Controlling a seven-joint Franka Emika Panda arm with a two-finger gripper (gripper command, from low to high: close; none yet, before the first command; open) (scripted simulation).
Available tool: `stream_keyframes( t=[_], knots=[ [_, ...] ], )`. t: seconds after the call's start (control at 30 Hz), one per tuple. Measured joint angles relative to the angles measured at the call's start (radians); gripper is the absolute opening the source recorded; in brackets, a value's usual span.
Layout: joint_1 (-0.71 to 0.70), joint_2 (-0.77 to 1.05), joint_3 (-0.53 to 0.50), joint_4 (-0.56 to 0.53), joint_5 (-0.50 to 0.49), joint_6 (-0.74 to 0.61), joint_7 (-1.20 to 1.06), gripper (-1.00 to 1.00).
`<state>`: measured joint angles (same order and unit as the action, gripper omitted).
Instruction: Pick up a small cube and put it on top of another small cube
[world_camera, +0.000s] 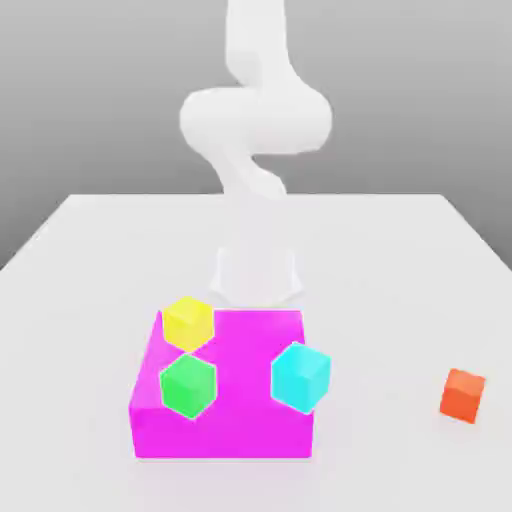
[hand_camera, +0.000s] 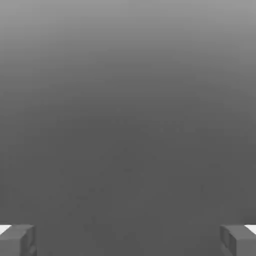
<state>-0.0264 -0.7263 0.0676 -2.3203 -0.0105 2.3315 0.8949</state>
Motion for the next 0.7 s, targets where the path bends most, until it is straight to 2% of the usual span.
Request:
stream_keyframes(
  t=[0.33, 0.7],
  knots=[
    [-0.09, 0.29, 0.279, -0.084, -0.076, 0.132, 0.409, 0.0],
    [-0.111, 0.623, 0.514, -0.172, -0.253, 0.267, 0.92, 0.0]
  ],
)
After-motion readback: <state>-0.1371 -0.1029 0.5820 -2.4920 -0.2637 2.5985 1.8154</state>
